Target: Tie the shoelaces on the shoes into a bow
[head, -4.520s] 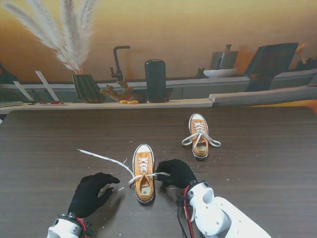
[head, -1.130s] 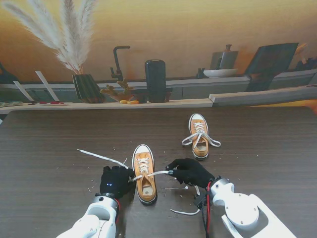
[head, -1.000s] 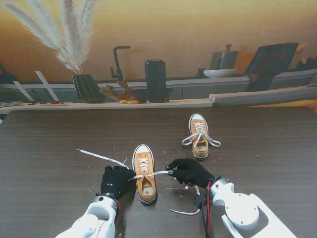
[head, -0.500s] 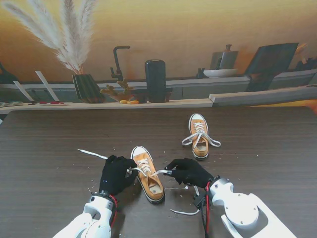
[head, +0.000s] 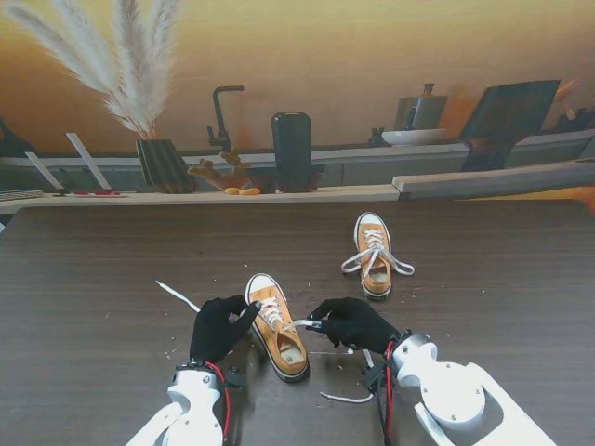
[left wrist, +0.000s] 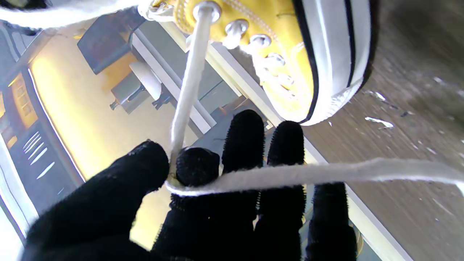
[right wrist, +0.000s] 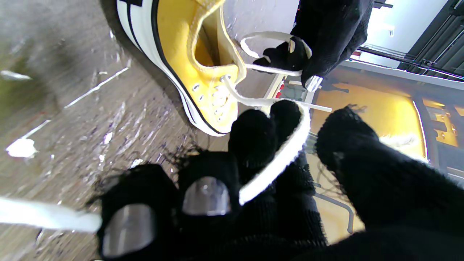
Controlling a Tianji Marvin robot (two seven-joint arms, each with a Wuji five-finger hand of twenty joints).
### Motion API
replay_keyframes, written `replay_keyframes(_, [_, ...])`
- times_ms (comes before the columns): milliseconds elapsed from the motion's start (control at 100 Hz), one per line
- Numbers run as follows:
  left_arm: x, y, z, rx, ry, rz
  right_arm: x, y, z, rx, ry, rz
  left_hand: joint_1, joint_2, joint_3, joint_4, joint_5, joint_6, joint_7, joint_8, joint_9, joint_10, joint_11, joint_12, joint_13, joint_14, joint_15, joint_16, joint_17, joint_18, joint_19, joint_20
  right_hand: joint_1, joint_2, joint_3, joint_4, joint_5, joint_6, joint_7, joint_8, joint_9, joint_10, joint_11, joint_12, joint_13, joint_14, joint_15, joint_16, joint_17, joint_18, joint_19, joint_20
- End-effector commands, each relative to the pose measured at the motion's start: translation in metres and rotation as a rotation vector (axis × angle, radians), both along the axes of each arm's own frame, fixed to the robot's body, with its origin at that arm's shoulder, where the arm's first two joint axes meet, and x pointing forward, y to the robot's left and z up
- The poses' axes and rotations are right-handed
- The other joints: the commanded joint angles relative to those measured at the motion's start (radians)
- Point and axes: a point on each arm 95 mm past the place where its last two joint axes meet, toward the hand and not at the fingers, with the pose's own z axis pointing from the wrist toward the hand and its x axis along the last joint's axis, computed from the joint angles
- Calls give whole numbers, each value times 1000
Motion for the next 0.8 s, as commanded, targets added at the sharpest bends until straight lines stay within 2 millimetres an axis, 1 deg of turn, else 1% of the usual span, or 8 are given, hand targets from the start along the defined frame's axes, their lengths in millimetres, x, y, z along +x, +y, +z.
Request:
replay_keyframes(0, [1, -5, 1, -50, 8, -12, -3, 1, 0, -4, 7, 18, -42, -42, 34, 22, 59, 84, 56, 34, 56, 2, 83, 53, 69, -6, 40, 34, 34, 50, 41, 2, 25, 11, -33, -33, -9, -2, 26, -23, 63, 16, 10, 11, 32, -13, 38, 15, 34, 11, 132, 10])
replay_keyframes(160, [1, -8, 2, -128, 17, -6, -4, 2, 1, -7, 6, 25, -37, -68, 48, 32, 83, 152, 129, 39, 101, 57, 251, 113, 165, 11, 138, 51, 167, 168, 129, 16, 23, 10, -31, -32, -5, -1, 28, -26, 67, 14, 10, 10, 32, -19, 45, 19, 36, 2, 139, 14])
replay_keyframes(290, [1, -7, 3, -169, 54, -30, -5, 2, 2, -10, 2, 26, -13, -36, -16, 1, 45, 170, 164, 35, 117, 107, 369, 160, 242, 53, 255, 61, 327, 293, 269, 17, 18, 5, -25, -32, -2, -5, 31, -28, 76, 8, 11, 9, 33, -34, 56, 25, 39, -18, 154, 19])
replay_keyframes(390, [0, -5, 5, -153, 91, -28, -5, 2, 4, -8, -3, 17, 6, 5, -107, -12, 7, 135, 161, 42, 150, 88, 444, 212, 324, 58, 369, 47, 493, 346, 488, -27, 12, -13, -10, -29, -3, -5, 28, -31, 76, 6, 11, 9, 33, -51, 72, 35, 43, -42, 176, 24])
replay_keyframes(460, [0, -3, 9, -128, 87, -17, -5, 1, 6, -5, -10, 5, -6, 25, -136, -16, -6, 100, 168, 41, 184, 64, 488, 237, 367, 55, 502, 74, 644, 367, 699, -20, 7, -38, 13, -31, -5, -8, 26, -31, 76, 2, 12, 9, 33, -69, 91, 48, 46, -68, 202, 30])
replay_keyframes(560, [1, 3, 18, -74, 62, 0, -5, 1, 12, 4, -25, 0, -19, 53, -179, -16, -24, 53, 175, 51, 218, 38, 537, 280, 371, 23, 732, 102, 723, 333, 1007, 92, 1, -75, 42, -30, -10, -11, 18, -28, 67, -3, 16, 14, 34, -95, 107, 61, 50, -101, 228, 33])
replay_keyframes(680, [0, 10, 29, -28, 47, 4, -4, 1, 19, 20, -41, -12, -11, 75, -240, -23, -48, 11, 150, 62, 223, 24, 560, 300, 371, -28, 944, 130, 772, 155, 1271, 269, 13, -107, 67, -33, -19, -17, 13, -23, 55, -10, 21, 20, 35, -109, 113, 67, 52, -121, 237, 33])
replay_keyframes(790, [1, 16, 38, 26, 35, 4, -4, 2, 25, 29, -50, -20, 4, 84, -286, -47, -80, -26, 96, 55, 222, 7, 589, 302, 371, -42, 1003, 140, 788, 31, 1388, 323, 22, -125, 84, -37, -27, -20, 12, -22, 50, -17, 27, 24, 36, -118, 119, 71, 54, -130, 245, 35])
